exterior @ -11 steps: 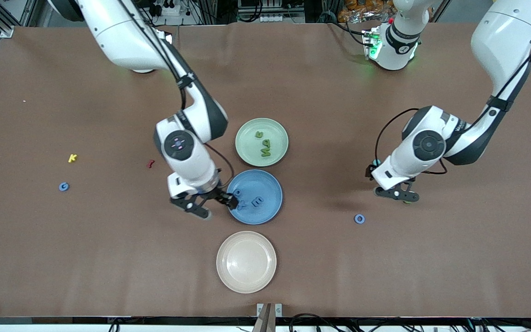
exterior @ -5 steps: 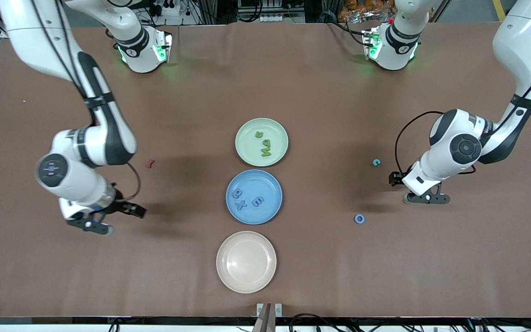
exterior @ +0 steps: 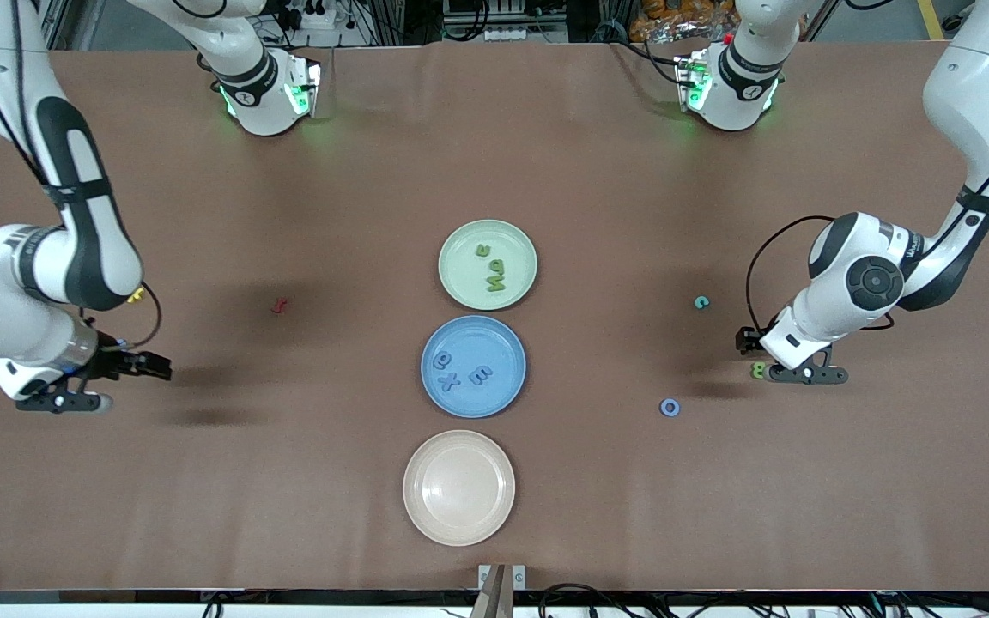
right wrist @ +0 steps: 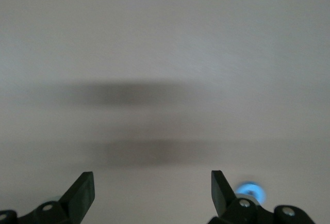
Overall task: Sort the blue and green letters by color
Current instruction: 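Move the left gripper to the green B while the right gripper reaches blue e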
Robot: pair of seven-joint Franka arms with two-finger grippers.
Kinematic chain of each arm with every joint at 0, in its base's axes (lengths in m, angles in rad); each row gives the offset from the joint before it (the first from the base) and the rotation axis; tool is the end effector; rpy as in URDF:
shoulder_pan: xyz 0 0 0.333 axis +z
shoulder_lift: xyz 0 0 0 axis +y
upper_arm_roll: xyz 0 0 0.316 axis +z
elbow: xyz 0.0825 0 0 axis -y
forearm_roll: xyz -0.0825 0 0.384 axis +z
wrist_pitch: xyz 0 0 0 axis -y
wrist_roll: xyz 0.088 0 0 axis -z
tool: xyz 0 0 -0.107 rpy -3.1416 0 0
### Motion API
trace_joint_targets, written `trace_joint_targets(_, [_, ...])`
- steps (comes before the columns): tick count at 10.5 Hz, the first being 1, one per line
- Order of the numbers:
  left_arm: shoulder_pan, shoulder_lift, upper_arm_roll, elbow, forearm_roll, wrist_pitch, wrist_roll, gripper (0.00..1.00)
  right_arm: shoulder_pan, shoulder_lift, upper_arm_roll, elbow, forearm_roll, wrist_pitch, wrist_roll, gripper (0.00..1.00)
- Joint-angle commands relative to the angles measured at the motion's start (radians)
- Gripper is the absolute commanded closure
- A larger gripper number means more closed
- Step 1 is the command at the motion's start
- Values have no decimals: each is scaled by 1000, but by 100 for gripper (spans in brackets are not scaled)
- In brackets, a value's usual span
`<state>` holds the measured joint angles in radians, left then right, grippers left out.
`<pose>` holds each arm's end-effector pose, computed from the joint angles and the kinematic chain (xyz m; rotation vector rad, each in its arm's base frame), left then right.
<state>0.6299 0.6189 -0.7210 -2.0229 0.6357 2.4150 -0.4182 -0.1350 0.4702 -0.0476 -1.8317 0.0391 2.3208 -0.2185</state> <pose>0.5923 -0.0446 0.2050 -3.1267 0.1167 -0.0086 0.6375 -0.1148 0.2773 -3.1380 -0.0234 -0.0325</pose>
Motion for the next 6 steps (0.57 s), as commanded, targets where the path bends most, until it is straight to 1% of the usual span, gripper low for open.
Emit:
trace_joint_targets(1, [1,28,11,15,41,30,-16,32,-122,-68,18,-115,-8,12,-255,0])
trace_joint_targets(2, [-2,34,15,27,41,30,-16,32,-149,-68,15,-129,-27,20,-280,0])
trace_joint_targets(3, [-6,45,24,41,45,30,-16,34,-167,-65,5,-158,-77,61,-282,0])
trace_joint_targets(4, [-6,60,31,52,74,30,-16,35,-179,-55,-3,-191,-94,128,-282,0])
trace_joint_targets(6, [-7,76,31,65,90,32,-16,36,-186,-21,-11,-221,-94,216,-282,0])
